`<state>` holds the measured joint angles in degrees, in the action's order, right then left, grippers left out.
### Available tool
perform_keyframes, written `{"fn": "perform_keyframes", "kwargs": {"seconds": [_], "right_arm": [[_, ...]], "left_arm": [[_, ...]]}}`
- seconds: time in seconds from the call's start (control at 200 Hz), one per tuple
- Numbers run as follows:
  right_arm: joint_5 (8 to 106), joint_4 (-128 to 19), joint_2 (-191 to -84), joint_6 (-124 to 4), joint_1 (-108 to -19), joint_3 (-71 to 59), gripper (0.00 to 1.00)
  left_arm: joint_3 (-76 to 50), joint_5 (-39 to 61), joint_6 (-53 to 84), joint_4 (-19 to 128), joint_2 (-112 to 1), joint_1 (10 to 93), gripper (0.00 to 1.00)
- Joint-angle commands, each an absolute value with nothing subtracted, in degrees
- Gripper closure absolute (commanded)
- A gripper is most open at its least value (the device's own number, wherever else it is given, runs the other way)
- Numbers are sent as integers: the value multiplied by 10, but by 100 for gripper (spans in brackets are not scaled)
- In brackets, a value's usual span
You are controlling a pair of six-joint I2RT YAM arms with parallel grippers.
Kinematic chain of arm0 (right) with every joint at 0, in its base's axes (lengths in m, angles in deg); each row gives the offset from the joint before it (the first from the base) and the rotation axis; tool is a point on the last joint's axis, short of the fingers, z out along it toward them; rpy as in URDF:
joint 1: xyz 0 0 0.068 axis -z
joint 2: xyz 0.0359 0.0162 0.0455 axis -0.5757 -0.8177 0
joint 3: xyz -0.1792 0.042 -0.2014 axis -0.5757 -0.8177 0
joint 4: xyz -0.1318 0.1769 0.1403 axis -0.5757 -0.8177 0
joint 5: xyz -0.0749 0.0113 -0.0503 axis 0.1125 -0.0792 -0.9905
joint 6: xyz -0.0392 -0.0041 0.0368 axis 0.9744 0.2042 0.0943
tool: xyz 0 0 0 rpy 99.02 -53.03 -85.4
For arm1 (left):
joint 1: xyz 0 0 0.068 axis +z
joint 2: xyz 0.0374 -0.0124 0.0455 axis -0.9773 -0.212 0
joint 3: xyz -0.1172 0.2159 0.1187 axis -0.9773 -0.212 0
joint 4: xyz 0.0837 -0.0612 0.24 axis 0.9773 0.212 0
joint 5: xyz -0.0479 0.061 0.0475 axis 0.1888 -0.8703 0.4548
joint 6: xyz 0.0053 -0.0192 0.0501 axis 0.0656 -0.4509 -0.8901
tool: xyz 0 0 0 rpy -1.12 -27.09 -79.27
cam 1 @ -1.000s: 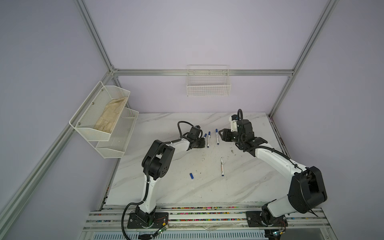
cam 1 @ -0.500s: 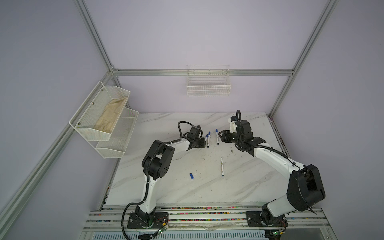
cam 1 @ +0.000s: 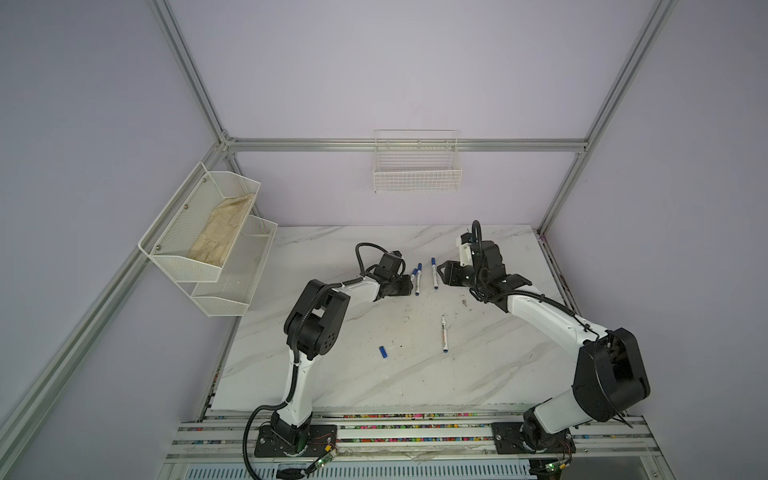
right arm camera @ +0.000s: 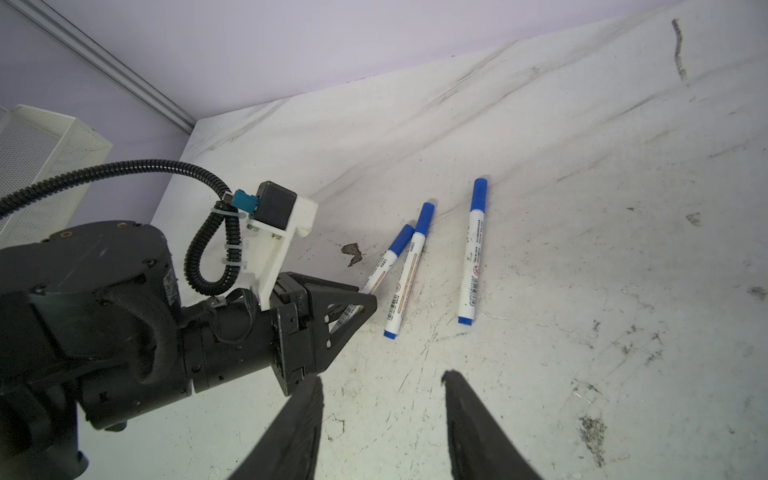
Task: Insert the pens into the pen caps
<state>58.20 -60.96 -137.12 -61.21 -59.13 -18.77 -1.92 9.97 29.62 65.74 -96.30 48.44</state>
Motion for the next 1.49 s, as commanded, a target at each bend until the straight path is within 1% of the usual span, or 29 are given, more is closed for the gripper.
{"fn": "perform_keyframes", "kwargs": {"seconds": [0.0,0.2,0.39,0.57,0.705,0.925,1.115,1.36,1.385,1.49], "right_arm": [[584,-615,-1373,-614,-590,-189,51],[583,-614,-1371,-614,-590,-194,51],[583,-614,-1372,-613,-590,-194,51],[583,-613,-1372,-612,-590,-195,51],[583,-613,-1370,-611,-590,-195,51],[583,-611,-1365,-609,-590,-199,52],[584,-610,-1354,-605,-590,-203,53],[591,-610,-1352,-599,-590,-203,55],[594,-612,-1353,-597,-590,-203,55],[594,-618,-1355,-595,-590,-199,58]], "left_arm": [[4,54,302,689,-974,479,61],[33,-25,285,778,-983,462,59],[60,-41,298,845,-1003,459,58],[96,-32,301,920,-1028,458,57],[127,-22,301,987,-1050,458,53],[161,8,294,1051,-1078,458,45],[181,53,293,1077,-1092,466,42],[186,63,295,1079,-1096,478,43],[187,67,294,1079,-1096,478,44],[188,70,289,1079,-1094,480,61]]}}
